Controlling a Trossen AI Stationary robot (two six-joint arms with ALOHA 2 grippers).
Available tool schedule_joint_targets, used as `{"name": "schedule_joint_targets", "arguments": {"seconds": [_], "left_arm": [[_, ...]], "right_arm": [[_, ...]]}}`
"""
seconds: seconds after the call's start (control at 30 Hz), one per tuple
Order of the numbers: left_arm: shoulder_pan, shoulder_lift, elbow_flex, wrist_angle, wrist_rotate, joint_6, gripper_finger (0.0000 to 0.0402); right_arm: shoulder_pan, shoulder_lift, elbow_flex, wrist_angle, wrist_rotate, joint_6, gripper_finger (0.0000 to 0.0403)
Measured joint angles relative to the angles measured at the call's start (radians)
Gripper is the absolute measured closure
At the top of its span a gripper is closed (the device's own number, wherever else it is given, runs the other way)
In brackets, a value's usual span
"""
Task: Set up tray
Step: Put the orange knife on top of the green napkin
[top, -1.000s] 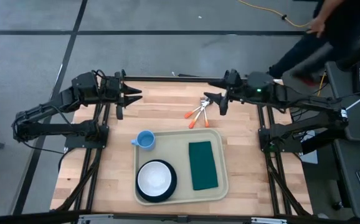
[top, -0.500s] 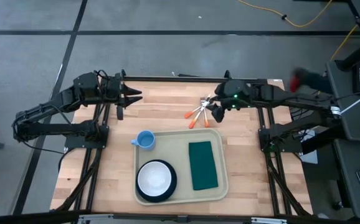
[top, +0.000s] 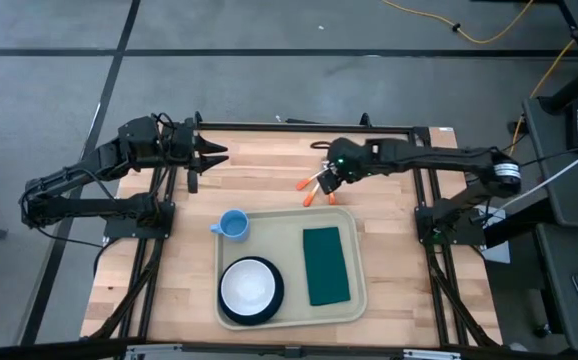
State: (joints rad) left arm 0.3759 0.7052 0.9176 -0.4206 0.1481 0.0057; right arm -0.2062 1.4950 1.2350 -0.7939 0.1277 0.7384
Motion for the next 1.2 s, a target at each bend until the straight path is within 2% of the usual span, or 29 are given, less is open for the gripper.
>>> {"name": "schedule_joint_targets", "arguments": {"seconds": [0.13, 0.3, 0.43, 0.9, 1.03, 1.2], "left_arm": [[0.000, 0.000, 0.000, -0.001, 0.000, 0.000, 0.0304], [0.000, 0.000, 0.000, -0.003, 0.000, 0.000, 0.0304], [0.000, 0.000, 0.000, -0.003, 0.000, 0.000, 0.0304], [0.000, 0.000, 0.000, -0.003, 0.000, 0.000, 0.0304], [0.000, 0.000, 0.000, -0.003, -0.001, 0.000, 0.0304], [0.000, 0.000, 0.000, -0.003, -0.001, 0.001, 0.0304]], "right_arm": [[-0.002, 0.043, 0.000, 0.011, -0.025, 0.068, 0.0154], [-0.003, 0.077, 0.000, 0.012, -0.024, 0.267, 0.0154], [-0.003, 0.089, 0.000, 0.020, -0.023, 0.358, 0.0154], [-0.003, 0.093, 0.000, 0.223, -0.045, 0.401, 0.0154], [-0.003, 0.099, 0.000, 0.214, -0.006, 0.580, 0.0154], [-0.003, 0.156, 0.000, 0.217, 0.001, 0.706, 0.0154]]}}
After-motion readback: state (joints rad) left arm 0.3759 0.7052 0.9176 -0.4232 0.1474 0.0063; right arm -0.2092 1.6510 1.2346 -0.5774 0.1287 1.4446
